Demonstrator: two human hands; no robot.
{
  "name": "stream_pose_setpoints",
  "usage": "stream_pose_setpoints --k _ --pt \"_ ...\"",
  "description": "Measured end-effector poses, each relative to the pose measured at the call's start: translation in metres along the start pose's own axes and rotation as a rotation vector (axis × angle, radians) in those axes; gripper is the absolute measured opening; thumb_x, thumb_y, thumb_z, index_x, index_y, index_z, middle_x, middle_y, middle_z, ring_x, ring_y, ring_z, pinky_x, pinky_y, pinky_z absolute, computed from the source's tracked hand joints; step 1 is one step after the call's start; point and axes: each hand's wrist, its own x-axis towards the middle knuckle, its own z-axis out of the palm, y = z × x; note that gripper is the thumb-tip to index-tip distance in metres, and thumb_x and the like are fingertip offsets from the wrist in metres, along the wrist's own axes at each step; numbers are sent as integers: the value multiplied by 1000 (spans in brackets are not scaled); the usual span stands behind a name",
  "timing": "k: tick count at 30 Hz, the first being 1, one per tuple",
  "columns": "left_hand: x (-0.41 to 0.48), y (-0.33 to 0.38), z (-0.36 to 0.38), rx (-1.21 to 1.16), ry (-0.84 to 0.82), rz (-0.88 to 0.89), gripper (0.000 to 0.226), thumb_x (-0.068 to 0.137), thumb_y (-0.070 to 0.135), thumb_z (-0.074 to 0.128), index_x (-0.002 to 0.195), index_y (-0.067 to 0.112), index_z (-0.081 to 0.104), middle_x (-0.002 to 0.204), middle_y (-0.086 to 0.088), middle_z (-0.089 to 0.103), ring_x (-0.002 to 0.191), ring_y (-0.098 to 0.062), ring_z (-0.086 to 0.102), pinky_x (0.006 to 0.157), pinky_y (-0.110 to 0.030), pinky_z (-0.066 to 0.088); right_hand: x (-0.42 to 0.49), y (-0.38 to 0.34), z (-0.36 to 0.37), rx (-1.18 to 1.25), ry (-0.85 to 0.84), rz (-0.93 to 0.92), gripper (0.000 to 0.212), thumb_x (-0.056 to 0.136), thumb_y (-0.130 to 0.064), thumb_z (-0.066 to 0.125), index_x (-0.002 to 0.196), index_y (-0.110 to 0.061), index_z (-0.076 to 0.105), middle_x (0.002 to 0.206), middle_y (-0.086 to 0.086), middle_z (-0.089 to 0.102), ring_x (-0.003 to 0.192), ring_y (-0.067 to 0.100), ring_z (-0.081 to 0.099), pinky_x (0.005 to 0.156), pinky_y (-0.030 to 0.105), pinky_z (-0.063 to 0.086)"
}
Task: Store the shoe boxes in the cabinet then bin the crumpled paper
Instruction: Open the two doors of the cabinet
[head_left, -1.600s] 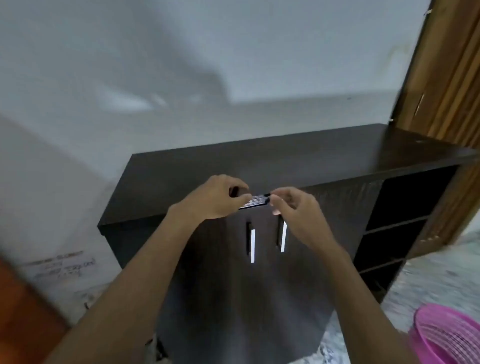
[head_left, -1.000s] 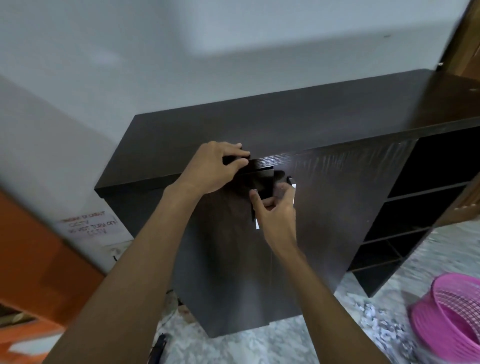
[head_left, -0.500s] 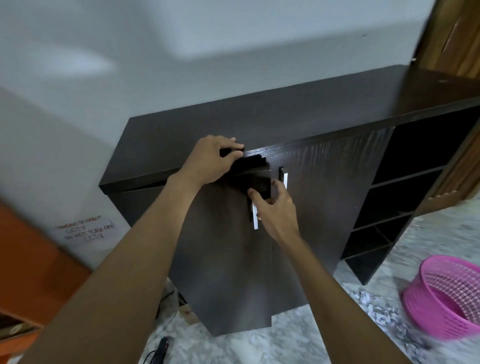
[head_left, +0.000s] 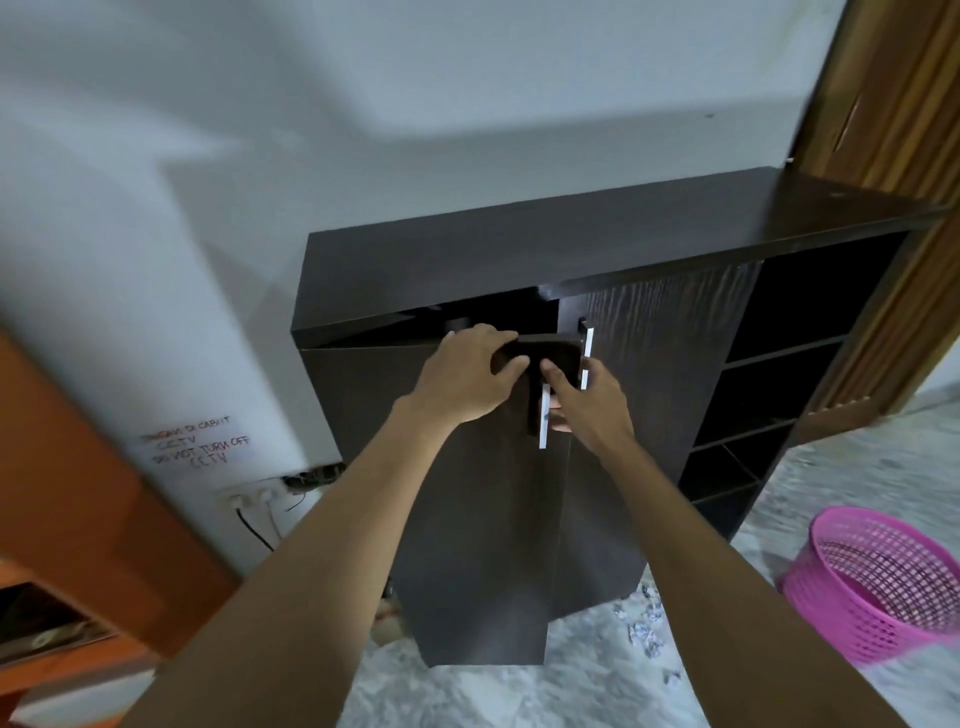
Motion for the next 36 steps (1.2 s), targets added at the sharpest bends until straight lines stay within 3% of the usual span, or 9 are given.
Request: stream_pose_setpoints --k 8,15,18,21,24,27,31,33,36 --pt "-12 2 1 -92 37 2 45 93 48 56 129 20 61 123 -1 61 119 -25 54 103 -39 41 -40 -7 -14 31 -47 15 51 92 -47 64 133 -19 49 94 4 74 77 12 75 63 29 61" --pt "-61 5 -9 -288 94 21 33 86 49 65 109 25 71 103 10 64 99 -7 59 100 -39 46 -113 -10 -38 -213 -93 -109 23 92 -48 64 103 -29 58 70 -2 73 60 10 71 66 28 57" --pt "-96 0 -18 -347 111 58 31 85 49 67 104 24 72 101 13 66 98 2 59 113 -44 33 -144 -5 -35 -416 -92 -285 23 88 -52 64 94 -30 65 79 -10 63 68 6 60 62 19 44" --pt "-131 -9 -31 -403 96 37 30 86 46 66 107 26 71 120 13 65 123 6 48 118 -42 26 -176 -5 -15 -222 -253 -345 13 89 -35 70 99 -26 69 101 -9 62 86 3 63 73 14 48" --pt "-163 -20 -48 -451 18 -38 33 87 47 64 117 33 67 149 12 43 144 2 21 120 -37 19 -203 -5 8 -94 -409 -377 14 91 -20 71 105 -18 72 106 -9 68 92 0 67 80 11 49" --pt "-191 -27 -69 -419 -74 -132 51 90 46 61 137 28 53 160 10 20 146 -2 17 115 -26 20 -223 -1 30 -72 -537 -385 34 91 -23 72 124 -17 67 117 -9 70 108 -1 65 91 15 50" --pt "-221 -30 -91 -384 -108 -274 66 93 43 60 150 23 35 162 7 13 143 -10 28 108 -21 24 -245 -2 61 -90 -613 -407 57 89 -36 72 141 -34 49 134 -24 55 121 -13 52 101 15 45" --pt "-233 -31 -98 -432 -75 -316 65 95 33 60 151 17 33 158 5 29 138 -11 40 110 -25 32 -254 -6 78 -99 -624 -415 66 88 -38 73 147 -33 43 135 -24 54 122 -11 52 101 16 46" --pt "-249 -33 -106 -494 -32 -369 59 97 24 55 151 17 33 118 15 56 98 3 59 85 -17 49 -263 -10 101 -109 -625 -422 75 85 -46 73 150 -30 40 143 -17 54 126 -4 53 104 30 49"
